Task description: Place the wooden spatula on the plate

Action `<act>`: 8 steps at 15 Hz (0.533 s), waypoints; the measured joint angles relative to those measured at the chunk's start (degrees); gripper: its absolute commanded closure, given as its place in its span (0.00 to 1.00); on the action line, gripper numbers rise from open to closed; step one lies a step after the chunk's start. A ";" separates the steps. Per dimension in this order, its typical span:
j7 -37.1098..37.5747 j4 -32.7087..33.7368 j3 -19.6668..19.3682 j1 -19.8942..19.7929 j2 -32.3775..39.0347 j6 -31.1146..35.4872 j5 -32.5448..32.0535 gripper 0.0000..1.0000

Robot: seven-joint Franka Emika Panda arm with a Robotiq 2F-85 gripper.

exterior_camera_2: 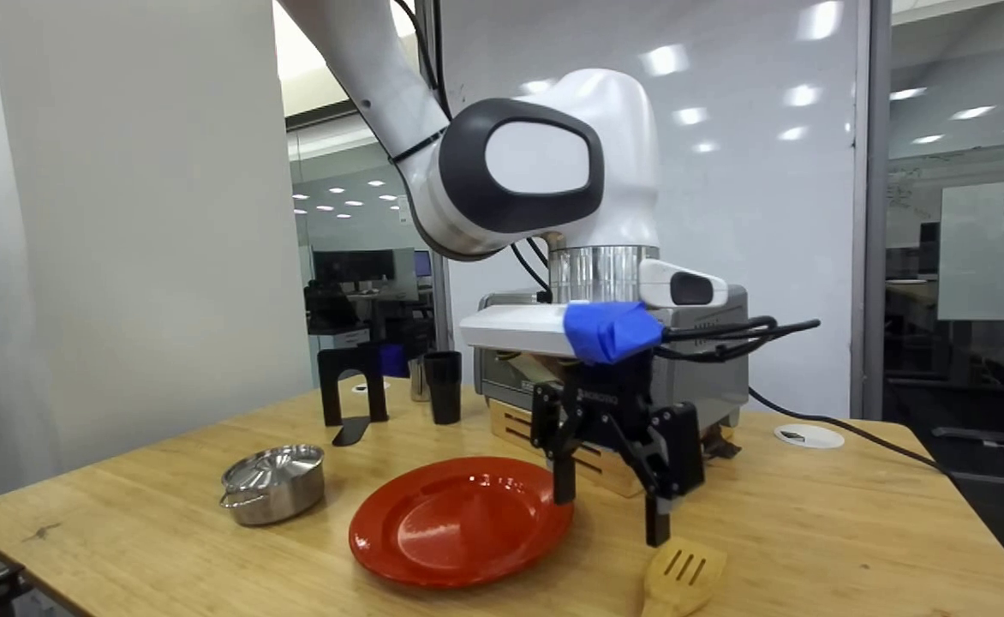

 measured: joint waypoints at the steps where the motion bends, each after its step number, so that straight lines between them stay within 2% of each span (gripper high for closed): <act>1: 0.40 0.77 0.00 -0.35 0.96 0.00 -0.19 0.00; 8: 1.37 3.66 0.33 -1.96 6.63 0.67 -2.96 0.00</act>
